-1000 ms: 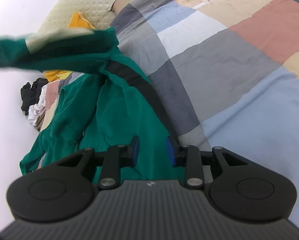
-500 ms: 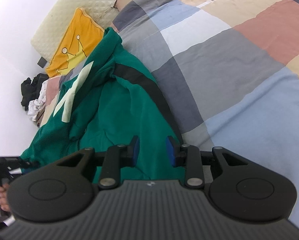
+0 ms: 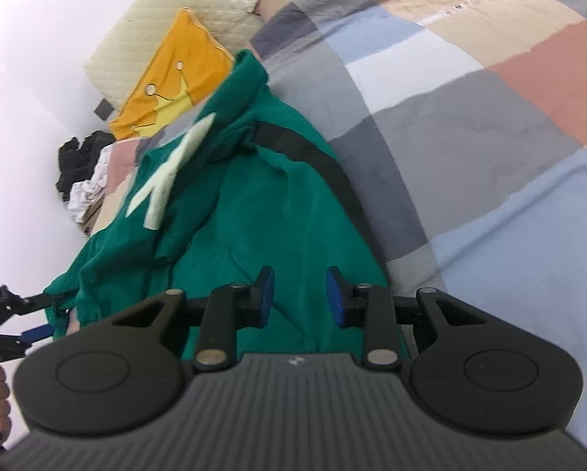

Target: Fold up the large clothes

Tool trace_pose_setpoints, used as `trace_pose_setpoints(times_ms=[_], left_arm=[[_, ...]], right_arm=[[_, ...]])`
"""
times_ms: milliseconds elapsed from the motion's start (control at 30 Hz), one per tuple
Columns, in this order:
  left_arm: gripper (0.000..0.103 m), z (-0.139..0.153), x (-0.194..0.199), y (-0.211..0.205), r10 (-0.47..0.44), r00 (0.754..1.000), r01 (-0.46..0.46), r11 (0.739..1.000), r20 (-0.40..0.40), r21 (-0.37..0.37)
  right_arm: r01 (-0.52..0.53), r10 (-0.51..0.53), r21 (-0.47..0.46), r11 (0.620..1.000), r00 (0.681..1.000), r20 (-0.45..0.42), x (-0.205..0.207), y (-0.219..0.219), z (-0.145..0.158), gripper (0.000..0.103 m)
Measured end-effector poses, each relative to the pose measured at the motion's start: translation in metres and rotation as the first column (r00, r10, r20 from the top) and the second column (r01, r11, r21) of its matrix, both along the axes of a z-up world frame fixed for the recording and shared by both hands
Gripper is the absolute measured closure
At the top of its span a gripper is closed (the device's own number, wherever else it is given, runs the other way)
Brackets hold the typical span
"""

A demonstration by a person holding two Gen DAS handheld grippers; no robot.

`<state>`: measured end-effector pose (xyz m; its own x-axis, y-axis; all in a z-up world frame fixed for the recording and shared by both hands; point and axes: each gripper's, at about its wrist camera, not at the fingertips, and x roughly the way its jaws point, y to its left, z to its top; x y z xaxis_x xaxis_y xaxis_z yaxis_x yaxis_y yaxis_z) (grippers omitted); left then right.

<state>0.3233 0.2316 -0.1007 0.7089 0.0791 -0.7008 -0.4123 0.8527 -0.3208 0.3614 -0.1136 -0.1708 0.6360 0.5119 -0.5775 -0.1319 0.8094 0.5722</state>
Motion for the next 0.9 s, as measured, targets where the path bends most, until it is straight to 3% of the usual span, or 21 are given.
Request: trace_pose_setpoints(times_ms=[167, 367, 467, 633, 733, 900], left_arm=[[0.028, -0.010, -0.014, -0.043, -0.050, 0.998, 0.050, 0.999, 0.032, 0.008], [0.028, -0.067, -0.017, -0.030, -0.001, 1.000, 0.002, 0.987, 0.006, -0.161], [0.028, -0.080, -0.016, -0.018, 0.000, 1.000, 0.000, 0.975, 0.000, -0.222], [0.028, -0.093, -0.004, 0.008, 0.025, 1.000, -0.023, 0.944, 0.000, -0.329], [0.028, -0.109, 0.006, 0.015, 0.026, 1.000, -0.031, 0.921, -0.017, -0.388], [0.029, -0.127, 0.021, 0.016, 0.020, 0.999, -0.030, 0.926, -0.031, -0.375]], right_arm=[[-0.020, 0.019, 0.010, 1.000, 0.999, 0.045, -0.009, 0.004, 0.007, 0.070], [-0.040, 0.039, 0.005, 0.999, 0.995, 0.091, -0.024, 0.009, 0.014, 0.070], [-0.042, 0.040, 0.018, 0.999, 0.996, 0.081, -0.023, 0.013, 0.014, 0.070], [-0.111, 0.113, -0.036, 0.993, 0.992, 0.049, 0.003, 0.044, 0.019, 0.070], [-0.133, 0.133, -0.019, 0.991, 0.991, 0.021, 0.030, 0.063, 0.020, 0.070], [-0.130, 0.130, 0.071, 0.989, 0.991, 0.003, 0.078, 0.090, 0.021, 0.070]])
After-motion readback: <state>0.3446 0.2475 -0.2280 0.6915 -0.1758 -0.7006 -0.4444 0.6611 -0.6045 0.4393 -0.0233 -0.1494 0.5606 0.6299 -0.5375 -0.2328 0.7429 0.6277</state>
